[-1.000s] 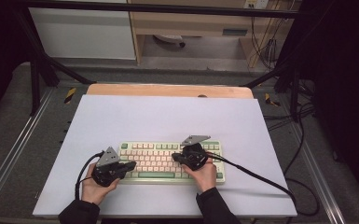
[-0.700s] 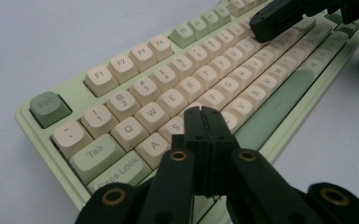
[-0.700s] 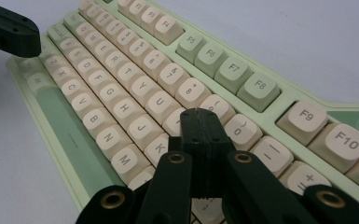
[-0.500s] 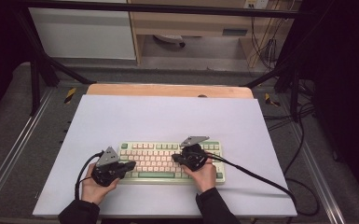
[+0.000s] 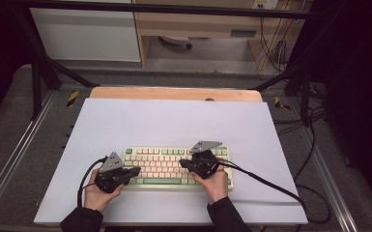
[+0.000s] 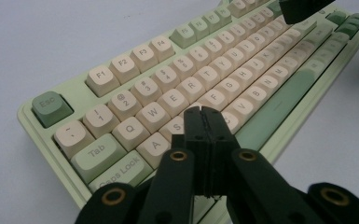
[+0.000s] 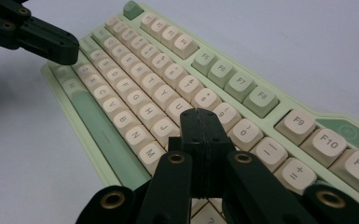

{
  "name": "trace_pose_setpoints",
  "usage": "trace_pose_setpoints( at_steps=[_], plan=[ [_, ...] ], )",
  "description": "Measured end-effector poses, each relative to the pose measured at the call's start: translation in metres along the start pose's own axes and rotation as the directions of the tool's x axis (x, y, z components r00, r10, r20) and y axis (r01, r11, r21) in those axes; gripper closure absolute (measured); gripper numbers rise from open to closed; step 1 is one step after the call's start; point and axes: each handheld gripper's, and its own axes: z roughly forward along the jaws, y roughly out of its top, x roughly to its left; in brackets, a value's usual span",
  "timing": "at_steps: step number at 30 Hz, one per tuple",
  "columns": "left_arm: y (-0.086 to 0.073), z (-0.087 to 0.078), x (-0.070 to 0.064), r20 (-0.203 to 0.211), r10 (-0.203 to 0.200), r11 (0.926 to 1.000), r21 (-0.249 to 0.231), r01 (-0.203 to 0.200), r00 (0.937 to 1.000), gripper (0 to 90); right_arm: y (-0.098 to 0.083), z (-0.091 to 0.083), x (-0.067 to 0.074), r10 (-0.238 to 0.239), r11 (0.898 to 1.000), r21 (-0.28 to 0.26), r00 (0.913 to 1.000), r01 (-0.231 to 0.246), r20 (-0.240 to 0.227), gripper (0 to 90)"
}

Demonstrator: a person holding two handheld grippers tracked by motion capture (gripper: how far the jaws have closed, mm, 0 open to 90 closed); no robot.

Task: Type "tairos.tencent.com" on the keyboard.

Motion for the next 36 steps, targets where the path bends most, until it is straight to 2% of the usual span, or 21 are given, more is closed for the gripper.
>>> trace_pose_setpoints(
  at_steps=[11, 20, 36],
  plan=[
    [0.0, 0.0, -0.001, 0.001, 0.001, 1.0, 0.0, -0.001, 1.0, 89.3, -0.003, -0.004, 0.008, -0.012, 1.0, 0.008, 0.9997, 0.012, -0.021, 90.0],
    [0.0, 0.0, -0.001, 0.001, 0.002, 1.0, 0.0, -0.002, 1.0, 89.3, -0.007, 0.005, 0.016, -0.01, 1.0, 0.018, 0.9988, 0.011, -0.047, 90.0],
    [0.0, 0.002, -0.001, 0.002, 0.004, 1.0, 0.006, -0.004, 1.0, 89.3, -0.015, 0.02, 0.018, 0.002, 1.0, 0.025, 0.9972, 0.0, -0.075, 90.0]
  ],
)
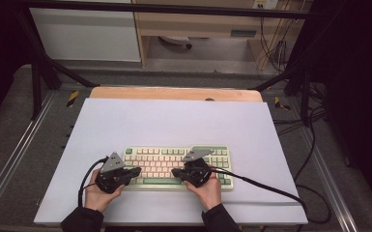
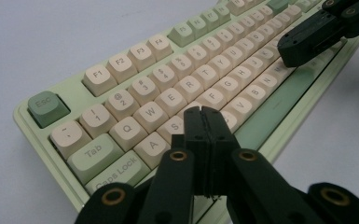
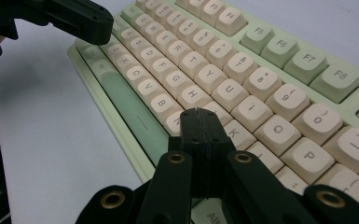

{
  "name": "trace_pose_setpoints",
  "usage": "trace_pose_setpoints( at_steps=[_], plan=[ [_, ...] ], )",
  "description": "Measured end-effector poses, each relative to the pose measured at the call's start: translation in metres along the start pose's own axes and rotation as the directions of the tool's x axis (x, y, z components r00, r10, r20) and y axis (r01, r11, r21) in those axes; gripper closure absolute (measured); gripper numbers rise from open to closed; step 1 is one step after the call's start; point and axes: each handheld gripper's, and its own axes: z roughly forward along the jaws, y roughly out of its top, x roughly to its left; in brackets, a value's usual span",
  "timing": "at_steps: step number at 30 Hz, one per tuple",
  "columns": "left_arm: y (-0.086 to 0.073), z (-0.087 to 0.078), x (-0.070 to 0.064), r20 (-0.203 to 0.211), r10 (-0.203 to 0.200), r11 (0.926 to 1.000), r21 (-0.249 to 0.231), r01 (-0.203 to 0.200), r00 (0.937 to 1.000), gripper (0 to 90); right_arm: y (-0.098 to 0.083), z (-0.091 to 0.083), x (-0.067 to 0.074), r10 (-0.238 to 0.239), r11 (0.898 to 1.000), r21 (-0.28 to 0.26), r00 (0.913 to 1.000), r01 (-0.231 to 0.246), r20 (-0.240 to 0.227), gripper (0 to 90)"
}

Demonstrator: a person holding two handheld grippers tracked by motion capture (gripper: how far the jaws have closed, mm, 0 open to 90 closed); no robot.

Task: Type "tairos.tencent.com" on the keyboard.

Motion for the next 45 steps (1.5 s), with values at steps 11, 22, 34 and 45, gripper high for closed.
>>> trace_pose_setpoints(
  at_steps=[11, 22, 34, 45],
  plan=[
    [0.0, 0.0, 0.0, 0.0, 0.002, 1.0, 0.001, -0.002, 1.0, 89.3, -0.003, 0.006, 0.0, -0.003, 1.0, 0.01, 1.0, 0.003, 0.003, 90.0],
    [0.001, -0.003, 0.0, 0.004, -0.003, 0.9999, -0.01, 0.003, 1.0, 89.0, 0.004, -0.013, -0.003, -0.021, 1.0, -0.005, 0.9994, 0.021, 0.027, 90.0],
    [0.005, -0.01, 0.004, 0.004, -0.023, 0.9997, -0.01, 0.023, 0.9997, 73.6, -0.006, -0.061, -0.028, 0.02, 0.998, -0.061, 0.9957, -0.014, 0.09, 83.8],
    [-0.004, -0.024, 0.022, -0.068, -0.023, 0.9997, -0.002, 0.023, 0.9975, 41.0, -0.036, -0.102, -0.057, 0.065, 0.995, -0.086, 0.9861, -0.053, 0.153, 41.8]
  ],
)
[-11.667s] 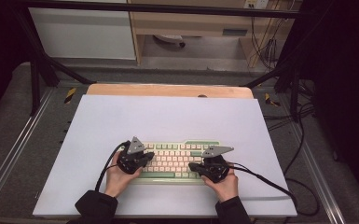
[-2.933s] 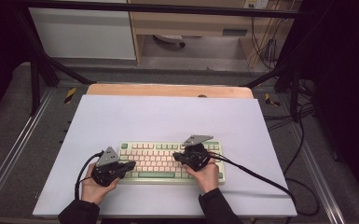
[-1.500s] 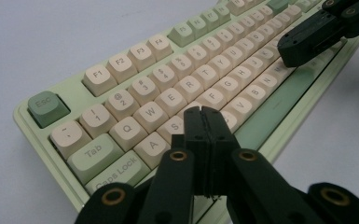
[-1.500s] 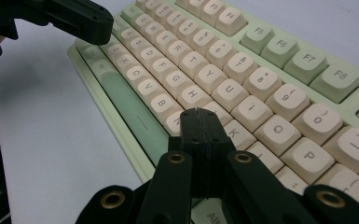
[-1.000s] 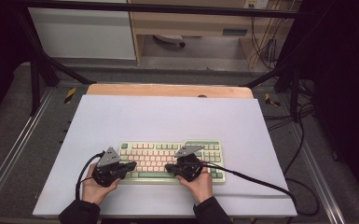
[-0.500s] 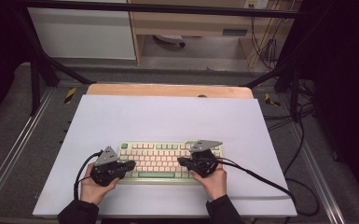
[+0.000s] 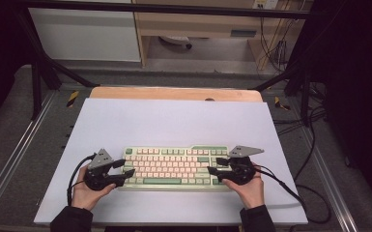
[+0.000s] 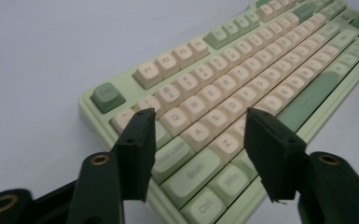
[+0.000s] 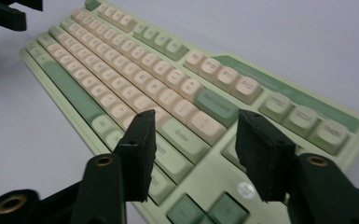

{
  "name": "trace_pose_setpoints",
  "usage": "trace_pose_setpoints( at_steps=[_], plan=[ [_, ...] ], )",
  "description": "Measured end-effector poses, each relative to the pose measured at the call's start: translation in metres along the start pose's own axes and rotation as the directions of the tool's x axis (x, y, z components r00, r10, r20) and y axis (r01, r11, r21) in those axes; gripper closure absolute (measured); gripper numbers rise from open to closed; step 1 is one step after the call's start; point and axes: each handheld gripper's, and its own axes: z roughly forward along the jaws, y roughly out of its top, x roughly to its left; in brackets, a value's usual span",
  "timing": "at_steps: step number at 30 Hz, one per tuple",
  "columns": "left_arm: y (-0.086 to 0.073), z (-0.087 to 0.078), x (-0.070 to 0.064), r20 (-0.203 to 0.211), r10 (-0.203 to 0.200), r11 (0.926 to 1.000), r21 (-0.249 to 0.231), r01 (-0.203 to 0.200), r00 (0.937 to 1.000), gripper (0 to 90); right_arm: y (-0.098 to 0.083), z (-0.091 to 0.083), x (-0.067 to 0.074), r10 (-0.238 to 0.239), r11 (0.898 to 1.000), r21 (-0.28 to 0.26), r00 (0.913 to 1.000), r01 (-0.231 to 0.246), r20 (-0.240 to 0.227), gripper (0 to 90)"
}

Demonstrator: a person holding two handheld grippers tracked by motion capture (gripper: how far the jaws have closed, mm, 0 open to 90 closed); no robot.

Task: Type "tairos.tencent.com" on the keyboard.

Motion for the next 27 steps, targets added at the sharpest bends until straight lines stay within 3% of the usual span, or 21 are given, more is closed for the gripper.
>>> trace_pose_setpoints(
  at_steps=[3, 9, 13, 15, 21, 27],
  plan=[
    [-0.006, -0.003, 0.004, -0.01, 0.002, 1.0, 0.008, -0.002, 1.0, 35.6, -0.01, -0.007, -0.01, 0.021, 1.0, -0.005, 0.9997, -0.021, 0.012, 27.1],
    [-0.015, -0.007, 0.012, 0.008, -0.021, 0.9997, 0.015, 0.021, 0.9997, 25.1, -0.029, -0.015, -0.024, 0.049, 0.999, -0.004, 0.9985, -0.049, 0.025, 12.2],
    [-0.018, -0.007, 0.013, 0.019, -0.016, 0.9996, 0.022, 0.015, 0.9997, 20.6, -0.039, -0.017, -0.031, 0.064, 0.998, 0.009, 0.9978, -0.064, 0.016, 7.5],
    [-0.02, -0.007, 0.013, 0.013, -0.003, 0.9998, 0.02, 0.002, 0.9999, 17.5, -0.042, -0.017, -0.032, 0.047, 0.999, 0.027, 0.9986, -0.048, 0.025, 4.2],
    [-0.025, -0.01, 0.016, 0.014, -0.008, 0.9997, 0.024, 0.008, 0.9999, 10.2, -0.048, -0.021, -0.036, 0.075, 0.997, 0.022, 0.997, -0.076, 0.018, 2.1],
    [-0.028, -0.01, 0.017, 0.017, -0.012, 0.9996, 0.027, 0.011, 0.9998, 7.1, -0.051, -0.024, -0.036, 0.069, 0.997, 0.025, 0.9973, -0.07, 0.026, 0.6]
  ],
)
